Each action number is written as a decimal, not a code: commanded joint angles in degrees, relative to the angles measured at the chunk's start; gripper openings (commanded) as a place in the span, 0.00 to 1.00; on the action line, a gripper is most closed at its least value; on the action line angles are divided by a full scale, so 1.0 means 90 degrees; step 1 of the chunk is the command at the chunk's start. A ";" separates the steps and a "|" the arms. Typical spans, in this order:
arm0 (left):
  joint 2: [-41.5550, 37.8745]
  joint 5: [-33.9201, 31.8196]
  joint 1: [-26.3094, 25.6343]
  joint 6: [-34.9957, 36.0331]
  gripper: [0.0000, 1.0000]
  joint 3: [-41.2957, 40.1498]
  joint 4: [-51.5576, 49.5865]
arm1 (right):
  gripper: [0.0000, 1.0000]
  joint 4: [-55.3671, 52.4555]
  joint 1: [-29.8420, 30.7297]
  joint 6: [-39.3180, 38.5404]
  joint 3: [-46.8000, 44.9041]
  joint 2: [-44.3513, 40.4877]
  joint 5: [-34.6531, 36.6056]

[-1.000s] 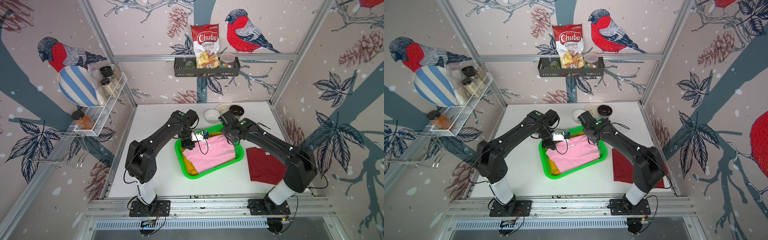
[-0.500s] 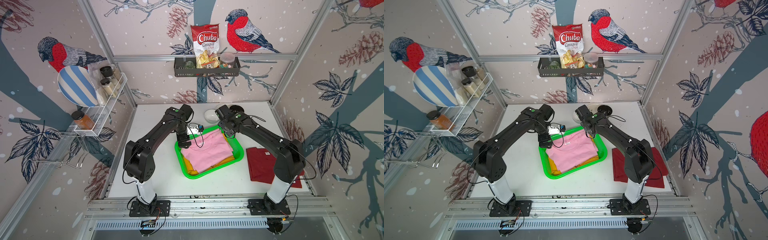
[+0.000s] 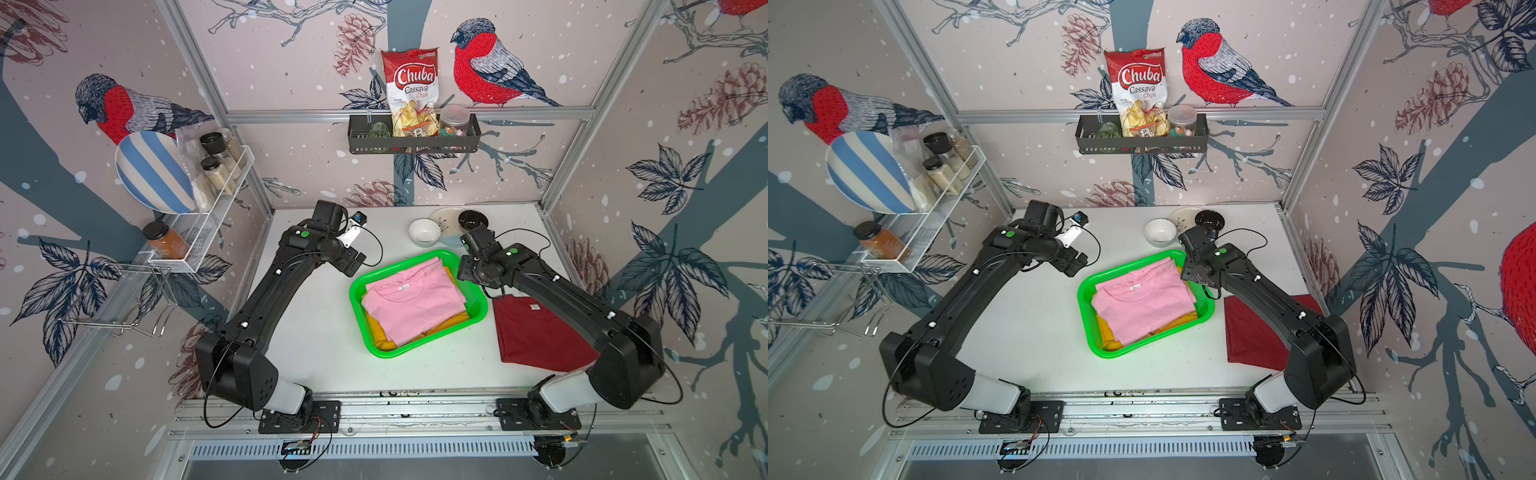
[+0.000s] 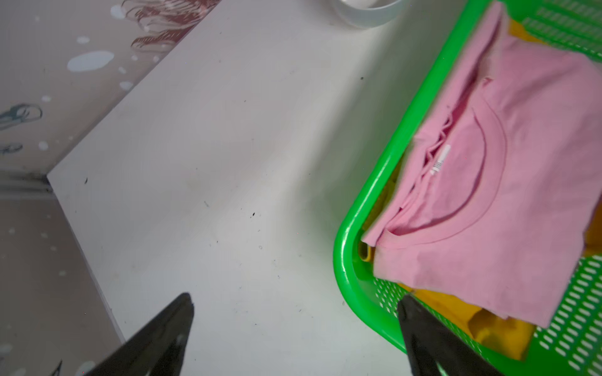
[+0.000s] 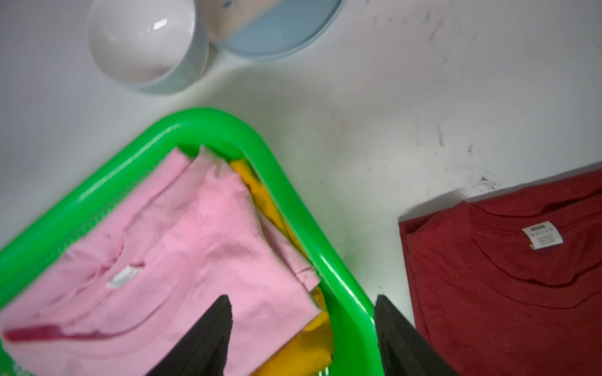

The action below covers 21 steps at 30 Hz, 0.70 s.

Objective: Put the folded t-shirts into the basket
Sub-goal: Adjust the bin at the center of the board.

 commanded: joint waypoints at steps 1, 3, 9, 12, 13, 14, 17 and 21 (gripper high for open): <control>-0.0150 0.0604 0.0294 -0.0740 0.96 -0.0392 0.0348 | 0.68 -0.0360 -0.0043 -0.1288 0.0086 0.0376 -0.0615; -0.0280 0.0544 0.0391 -0.0689 0.96 -0.0714 0.0540 | 0.66 -0.0340 -0.0068 -0.1393 0.0129 0.0673 -0.0664; -0.0748 0.0087 0.0398 -0.0269 0.96 -0.1520 0.0924 | 0.60 -0.0188 -0.0458 -0.1495 0.0150 0.1139 -0.0642; -0.0951 0.0165 0.0399 -0.0186 0.96 -0.1927 0.1048 | 0.59 -0.0255 -0.0542 -0.1562 0.0210 0.1248 -0.0736; -0.1002 0.0168 0.0402 -0.0142 0.96 -0.2010 0.1071 | 0.59 -0.0300 -0.0515 -0.1560 0.0254 0.1230 -0.0760; -0.1045 0.0169 0.0402 -0.0107 0.96 -0.2073 0.1091 | 0.60 -0.0353 -0.0495 -0.1537 0.0301 0.1194 -0.0813; -0.1089 0.0167 0.0402 -0.0065 0.96 -0.2160 0.1104 | 0.61 -0.0423 -0.0513 -0.1382 0.0441 0.0883 -0.1151; -0.1004 0.0463 0.0393 -0.0193 0.96 -0.2301 0.1240 | 0.63 -0.0387 -0.0999 -0.1581 0.0488 0.0473 -0.1300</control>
